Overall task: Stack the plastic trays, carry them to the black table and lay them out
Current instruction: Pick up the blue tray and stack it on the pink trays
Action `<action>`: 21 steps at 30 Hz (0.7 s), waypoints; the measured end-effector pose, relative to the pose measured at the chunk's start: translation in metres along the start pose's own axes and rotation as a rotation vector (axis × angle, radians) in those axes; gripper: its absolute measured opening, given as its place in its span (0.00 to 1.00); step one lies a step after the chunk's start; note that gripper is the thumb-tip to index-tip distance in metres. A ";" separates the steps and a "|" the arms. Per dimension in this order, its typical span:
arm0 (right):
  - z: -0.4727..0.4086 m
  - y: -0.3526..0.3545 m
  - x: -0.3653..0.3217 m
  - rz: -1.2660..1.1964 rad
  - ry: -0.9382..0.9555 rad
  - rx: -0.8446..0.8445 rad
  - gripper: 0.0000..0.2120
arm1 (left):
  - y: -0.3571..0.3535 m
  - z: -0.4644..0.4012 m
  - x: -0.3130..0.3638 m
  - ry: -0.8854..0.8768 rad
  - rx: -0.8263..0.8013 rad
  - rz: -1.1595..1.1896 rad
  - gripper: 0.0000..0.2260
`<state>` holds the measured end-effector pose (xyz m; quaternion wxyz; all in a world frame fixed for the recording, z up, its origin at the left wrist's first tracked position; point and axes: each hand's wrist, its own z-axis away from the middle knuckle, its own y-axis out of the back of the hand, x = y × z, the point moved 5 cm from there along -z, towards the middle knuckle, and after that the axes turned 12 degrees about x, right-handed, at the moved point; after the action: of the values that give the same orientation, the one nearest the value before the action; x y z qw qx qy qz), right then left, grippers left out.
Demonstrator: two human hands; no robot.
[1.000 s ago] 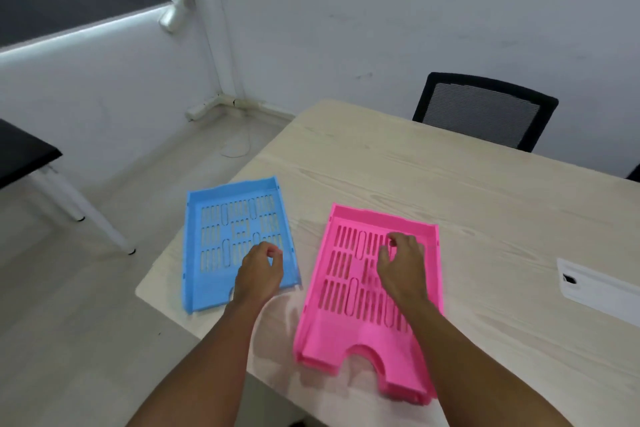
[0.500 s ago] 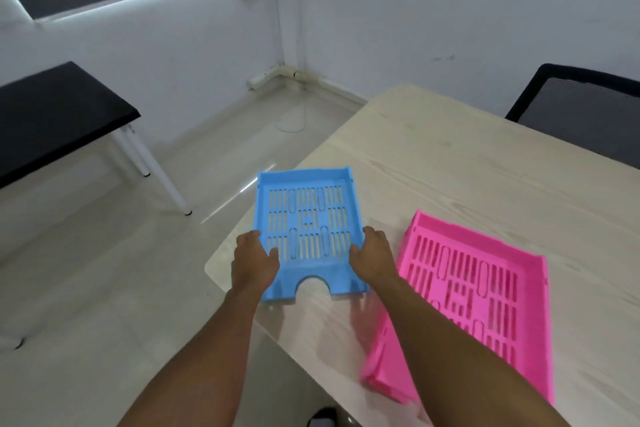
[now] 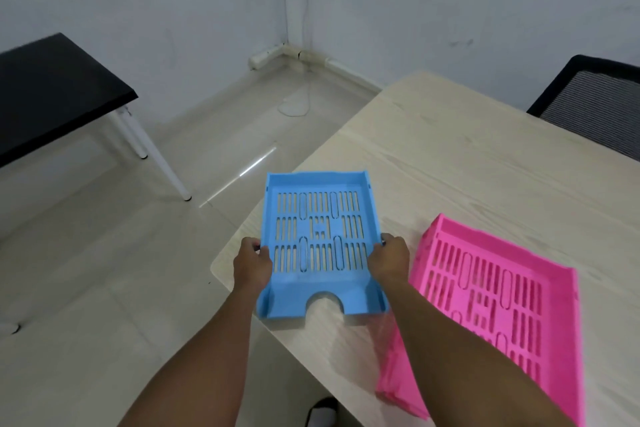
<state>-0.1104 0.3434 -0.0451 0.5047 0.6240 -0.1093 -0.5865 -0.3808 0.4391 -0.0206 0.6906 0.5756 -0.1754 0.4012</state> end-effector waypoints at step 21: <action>0.051 0.166 0.001 -0.511 0.127 0.349 0.11 | 0.035 0.088 0.076 -0.190 0.055 0.264 0.08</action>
<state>-0.0773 0.2393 0.0902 0.2322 0.7437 -0.0163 -0.6267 -0.3413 0.3841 0.0804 0.5964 0.6014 -0.3029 0.4370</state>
